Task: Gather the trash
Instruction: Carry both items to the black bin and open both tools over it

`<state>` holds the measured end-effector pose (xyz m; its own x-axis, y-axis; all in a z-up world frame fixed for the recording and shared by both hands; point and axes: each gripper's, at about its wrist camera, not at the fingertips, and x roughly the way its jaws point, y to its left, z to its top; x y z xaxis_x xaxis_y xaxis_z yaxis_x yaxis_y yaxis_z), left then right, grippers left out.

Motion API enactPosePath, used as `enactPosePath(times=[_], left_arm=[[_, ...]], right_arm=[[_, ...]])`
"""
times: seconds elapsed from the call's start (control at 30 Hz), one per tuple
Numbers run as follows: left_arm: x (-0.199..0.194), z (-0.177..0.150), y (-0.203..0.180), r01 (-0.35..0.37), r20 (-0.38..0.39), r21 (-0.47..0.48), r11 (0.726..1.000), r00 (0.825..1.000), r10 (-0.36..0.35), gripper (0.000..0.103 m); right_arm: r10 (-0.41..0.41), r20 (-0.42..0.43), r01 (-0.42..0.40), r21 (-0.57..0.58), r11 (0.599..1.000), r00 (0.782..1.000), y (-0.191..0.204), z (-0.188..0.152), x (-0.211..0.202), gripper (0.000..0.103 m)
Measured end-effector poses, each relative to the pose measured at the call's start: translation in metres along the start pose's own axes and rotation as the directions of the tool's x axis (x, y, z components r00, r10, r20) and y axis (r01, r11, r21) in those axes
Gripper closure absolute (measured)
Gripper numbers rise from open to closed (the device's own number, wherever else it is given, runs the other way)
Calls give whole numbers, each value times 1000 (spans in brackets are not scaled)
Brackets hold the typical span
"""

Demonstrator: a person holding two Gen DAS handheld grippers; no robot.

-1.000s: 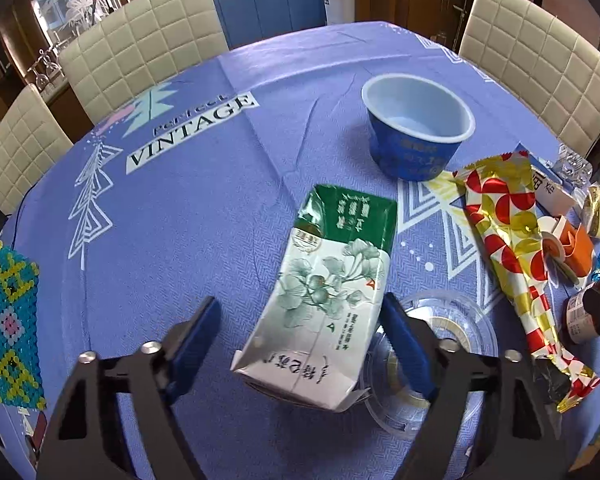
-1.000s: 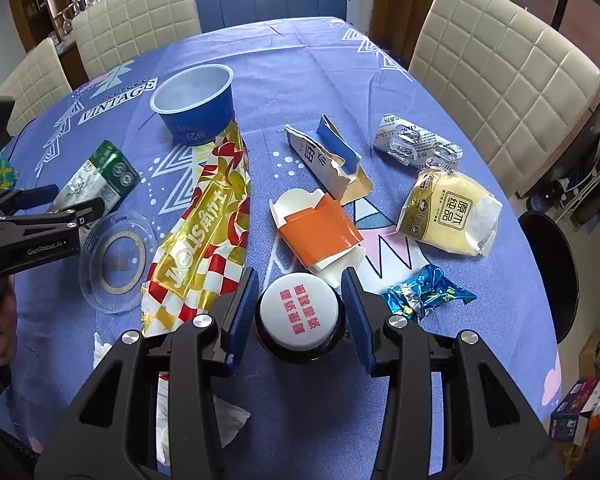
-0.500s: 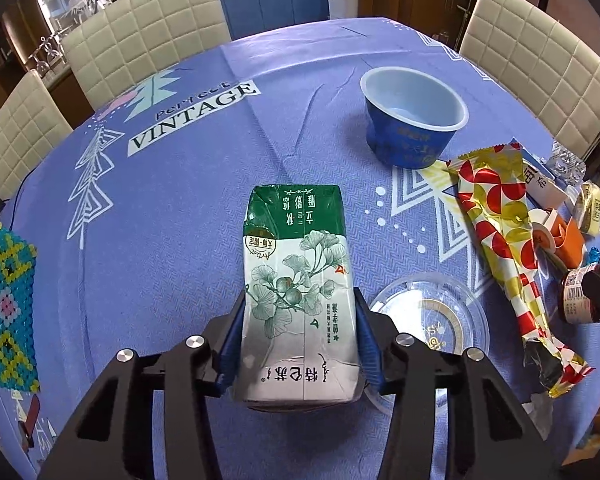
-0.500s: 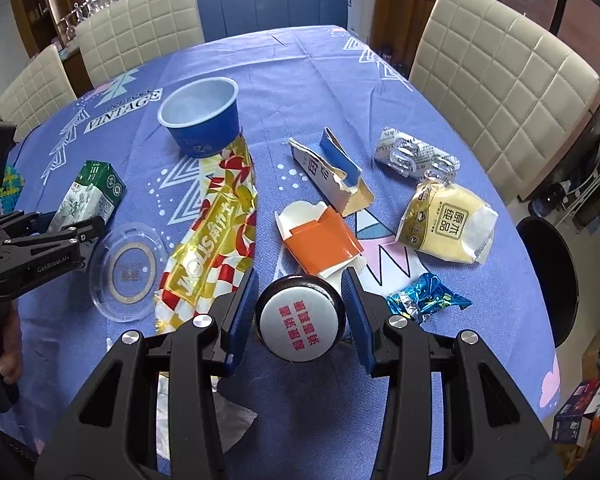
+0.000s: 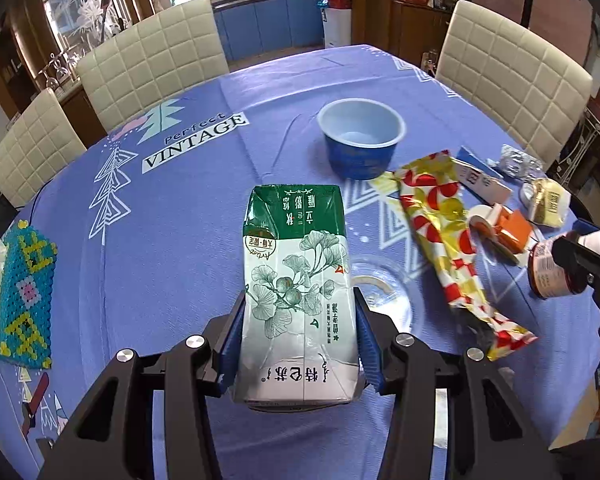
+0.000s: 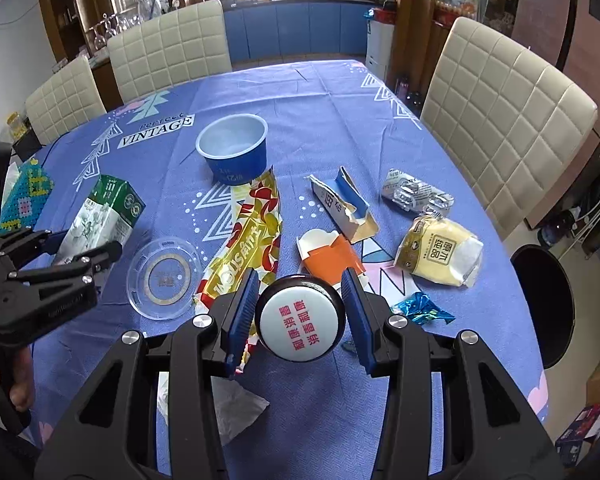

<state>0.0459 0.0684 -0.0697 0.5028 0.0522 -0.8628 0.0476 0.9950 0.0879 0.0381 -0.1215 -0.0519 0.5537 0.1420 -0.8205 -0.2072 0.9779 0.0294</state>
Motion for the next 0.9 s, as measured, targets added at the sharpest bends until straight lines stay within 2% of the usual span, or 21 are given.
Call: enactPosePath(times=[0.3, 0.53, 0.73, 0.9], left_arm=[[-19, 13, -56, 16, 51, 41, 999, 999, -18, 56], [-18, 37, -134, 84, 79, 163, 983, 992, -98, 56], [-11, 59, -222, 167, 71, 294, 941, 978, -196, 56], [-7, 73, -291, 199, 68, 400, 895, 967, -245, 56]], right_arm=[[27, 42, -29, 33, 999, 999, -39, 9, -14, 58], [-82, 68, 74, 118, 990, 994, -113, 15, -19, 58], [-211, 4, 203, 262, 944, 977, -208, 2, -11, 58], [-228, -48, 228, 402, 887, 972, -278, -18, -6, 57]])
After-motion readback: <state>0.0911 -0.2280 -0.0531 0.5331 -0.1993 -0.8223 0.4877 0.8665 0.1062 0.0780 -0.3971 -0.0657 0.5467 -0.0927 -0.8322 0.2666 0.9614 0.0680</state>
